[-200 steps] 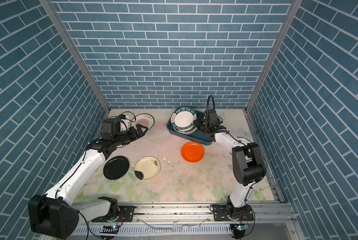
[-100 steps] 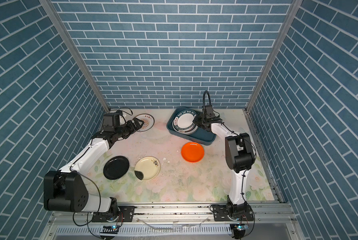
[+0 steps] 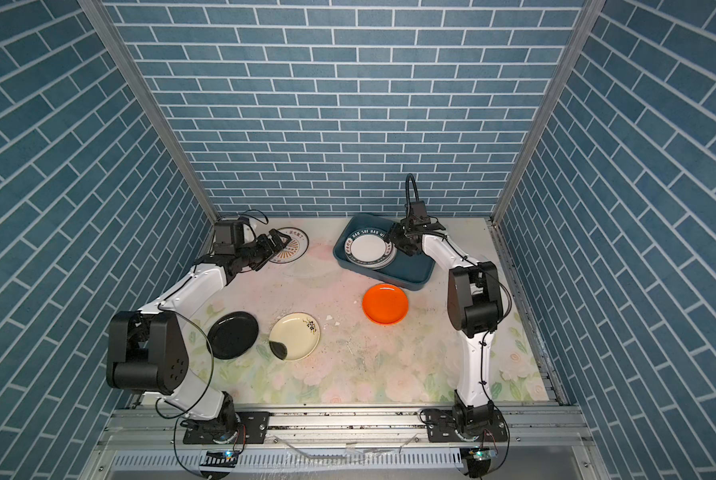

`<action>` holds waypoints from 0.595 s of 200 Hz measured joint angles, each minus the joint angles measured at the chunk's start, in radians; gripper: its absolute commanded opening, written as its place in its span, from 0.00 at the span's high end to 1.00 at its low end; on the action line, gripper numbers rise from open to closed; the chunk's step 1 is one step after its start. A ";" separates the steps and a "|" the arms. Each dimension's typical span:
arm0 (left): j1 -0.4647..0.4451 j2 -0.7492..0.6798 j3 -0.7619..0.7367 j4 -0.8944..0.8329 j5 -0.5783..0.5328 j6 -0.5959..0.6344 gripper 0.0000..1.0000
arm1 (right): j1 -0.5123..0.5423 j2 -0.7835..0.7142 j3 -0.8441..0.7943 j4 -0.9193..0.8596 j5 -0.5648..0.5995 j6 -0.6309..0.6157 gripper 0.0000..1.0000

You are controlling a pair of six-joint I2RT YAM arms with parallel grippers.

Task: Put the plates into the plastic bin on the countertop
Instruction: 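Carry the plate into the teal bin with the right gripper while the left withdraws, then release the plate onto the stack while the left gripper moves to the sunburst plate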

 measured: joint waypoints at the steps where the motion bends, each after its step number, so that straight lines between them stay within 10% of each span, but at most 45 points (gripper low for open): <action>1: 0.001 0.001 0.000 0.000 0.000 0.000 0.00 | 0.000 -0.002 0.000 -0.003 0.002 -0.003 0.28; 119: 0.063 0.140 0.000 0.110 0.043 -0.024 0.00 | 0.000 -0.735 -0.610 0.085 0.122 -0.090 0.01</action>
